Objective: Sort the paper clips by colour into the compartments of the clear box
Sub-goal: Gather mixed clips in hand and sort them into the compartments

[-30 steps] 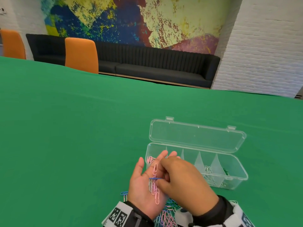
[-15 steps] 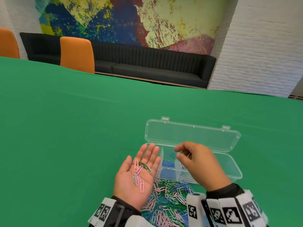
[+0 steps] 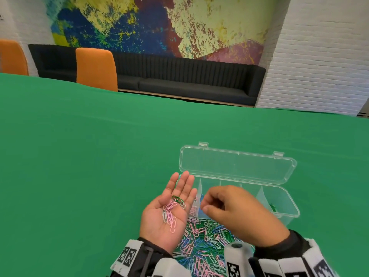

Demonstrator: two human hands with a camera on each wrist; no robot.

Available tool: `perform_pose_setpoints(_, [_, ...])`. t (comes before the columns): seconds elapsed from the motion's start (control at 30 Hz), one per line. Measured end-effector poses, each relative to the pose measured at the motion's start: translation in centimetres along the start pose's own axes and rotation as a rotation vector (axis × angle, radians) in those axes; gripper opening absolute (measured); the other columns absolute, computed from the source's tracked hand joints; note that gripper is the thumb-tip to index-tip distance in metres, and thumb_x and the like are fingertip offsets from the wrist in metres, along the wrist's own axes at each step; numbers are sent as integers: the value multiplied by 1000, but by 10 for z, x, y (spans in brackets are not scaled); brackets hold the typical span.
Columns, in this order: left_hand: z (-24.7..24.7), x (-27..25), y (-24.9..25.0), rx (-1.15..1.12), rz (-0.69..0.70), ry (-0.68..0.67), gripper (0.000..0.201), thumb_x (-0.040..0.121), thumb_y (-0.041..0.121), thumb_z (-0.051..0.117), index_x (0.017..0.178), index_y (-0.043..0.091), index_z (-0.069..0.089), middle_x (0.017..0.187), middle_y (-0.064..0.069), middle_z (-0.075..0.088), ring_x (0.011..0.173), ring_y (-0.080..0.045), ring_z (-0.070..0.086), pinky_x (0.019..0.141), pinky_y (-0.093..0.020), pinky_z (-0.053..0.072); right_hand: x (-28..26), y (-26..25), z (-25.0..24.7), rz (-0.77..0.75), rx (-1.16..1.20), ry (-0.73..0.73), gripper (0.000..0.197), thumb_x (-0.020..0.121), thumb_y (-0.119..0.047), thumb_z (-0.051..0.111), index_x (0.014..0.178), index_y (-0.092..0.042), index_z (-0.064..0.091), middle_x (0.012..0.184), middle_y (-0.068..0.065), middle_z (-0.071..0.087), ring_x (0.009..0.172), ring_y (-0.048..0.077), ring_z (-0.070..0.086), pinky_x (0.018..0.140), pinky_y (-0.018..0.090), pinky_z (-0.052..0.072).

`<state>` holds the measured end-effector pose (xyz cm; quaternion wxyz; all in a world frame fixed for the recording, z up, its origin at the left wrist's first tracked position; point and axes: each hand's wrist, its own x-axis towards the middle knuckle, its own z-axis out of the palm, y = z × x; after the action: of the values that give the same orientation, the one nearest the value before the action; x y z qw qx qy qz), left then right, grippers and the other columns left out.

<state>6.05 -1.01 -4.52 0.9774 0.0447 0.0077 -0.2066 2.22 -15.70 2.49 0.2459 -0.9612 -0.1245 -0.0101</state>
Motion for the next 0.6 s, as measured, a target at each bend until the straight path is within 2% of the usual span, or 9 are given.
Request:
perform_pose_setpoints(0.07, [1,-2,1,-7,-9,-60,81,35,-8,85,113,-11,62,128,-31,53,113,-47,55,86,-64,44,2,-4,8,-11,0,16,5,85,-27,57,83,-25,60,76,-4,63,65,5,50,68,25,43])
perform_pose_setpoints(0.17, [2,-4,-2,-10,-63,-110,84,45,6,88,120,-11,56,133,-33,47,118,-48,50,90,-64,42,4,-8,15,-17,33,121,3,83,-25,59,84,-22,58,69,-5,57,59,4,46,61,20,38])
perform_pose_setpoints(0.27, [2,-7,-8,12,-124,-142,86,50,14,89,124,-9,53,136,-32,44,123,-46,46,93,-63,41,6,-12,21,-12,-10,166,8,82,-28,59,84,-23,55,71,-8,55,66,6,48,63,21,37])
perform_pose_setpoints(0.33, [1,-8,-13,11,-142,-120,92,47,15,90,127,-8,52,136,-32,45,125,-44,44,93,-64,38,6,-13,24,7,-84,155,13,82,-32,58,77,-26,48,69,-10,49,71,10,46,58,16,32])
perform_pose_setpoints(0.4, [-1,-9,-16,16,-145,-82,101,41,15,92,130,-7,49,134,-32,46,124,-43,45,92,-65,36,5,-14,26,36,-126,143,18,83,-33,57,73,-27,43,69,-10,47,73,12,46,58,17,32])
perform_pose_setpoints(0.5, [-2,-9,-18,26,-148,-72,103,40,15,92,131,-6,49,133,-32,47,120,-43,49,89,-64,41,5,-13,28,59,-129,138,9,83,-31,54,85,-22,53,77,-6,55,78,15,54,70,27,42])
perform_pose_setpoints(0.6, [-4,-8,-18,17,-147,-93,97,42,13,92,127,-9,51,134,-33,46,118,-46,50,83,-63,48,5,-12,28,53,-103,165,8,85,-27,51,86,-20,54,75,-5,55,77,16,54,71,29,43])
